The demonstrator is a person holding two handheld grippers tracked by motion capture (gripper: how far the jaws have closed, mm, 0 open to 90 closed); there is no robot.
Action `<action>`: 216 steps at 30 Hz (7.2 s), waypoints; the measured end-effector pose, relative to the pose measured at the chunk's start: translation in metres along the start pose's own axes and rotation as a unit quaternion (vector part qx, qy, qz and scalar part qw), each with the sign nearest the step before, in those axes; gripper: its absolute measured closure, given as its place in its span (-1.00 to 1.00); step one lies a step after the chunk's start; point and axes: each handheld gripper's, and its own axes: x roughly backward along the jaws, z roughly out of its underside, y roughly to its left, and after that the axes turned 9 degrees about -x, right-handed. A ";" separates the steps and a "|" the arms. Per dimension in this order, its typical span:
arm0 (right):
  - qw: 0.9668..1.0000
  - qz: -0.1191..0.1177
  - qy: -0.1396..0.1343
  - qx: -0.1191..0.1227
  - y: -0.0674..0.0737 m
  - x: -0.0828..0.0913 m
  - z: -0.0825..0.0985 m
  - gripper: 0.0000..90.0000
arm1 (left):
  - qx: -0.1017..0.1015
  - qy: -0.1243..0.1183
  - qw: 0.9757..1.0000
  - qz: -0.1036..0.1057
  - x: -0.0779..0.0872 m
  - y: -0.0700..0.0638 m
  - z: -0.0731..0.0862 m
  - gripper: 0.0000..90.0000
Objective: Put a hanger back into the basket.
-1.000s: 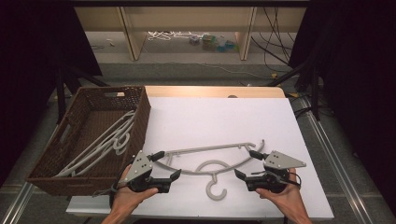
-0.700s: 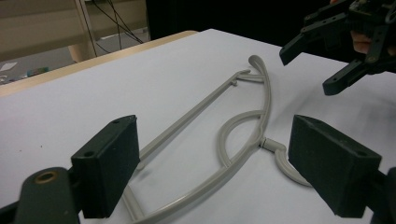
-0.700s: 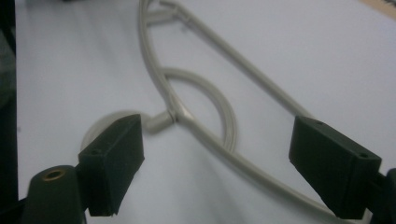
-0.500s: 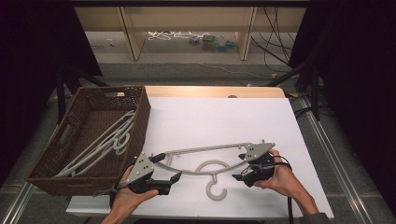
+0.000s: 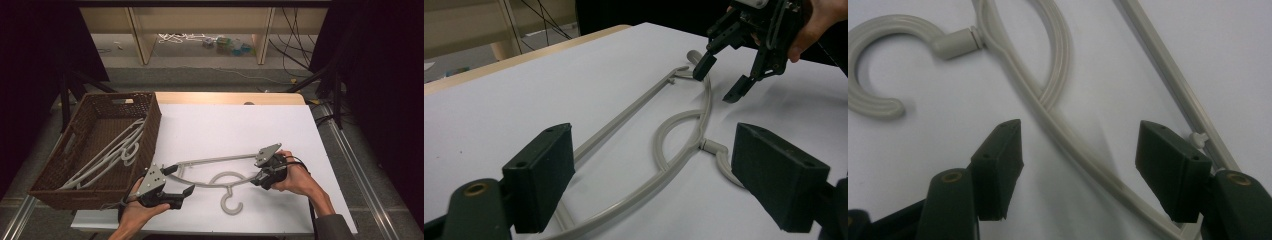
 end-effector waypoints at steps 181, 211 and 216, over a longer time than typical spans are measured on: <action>0.913 0.125 -0.332 -0.200 0.077 0.064 0.015 -0.64 | -0.017 0.105 0.992 0.073 -0.013 0.051 -0.075 0.77; 0.906 0.106 -0.346 -0.220 0.105 0.058 0.034 -0.64 | 0.039 0.081 0.995 0.034 0.077 0.111 -0.124 0.77; 0.909 0.105 -0.340 -0.218 0.105 0.058 0.036 -0.64 | 0.040 0.078 0.996 0.008 0.092 0.128 -0.127 0.77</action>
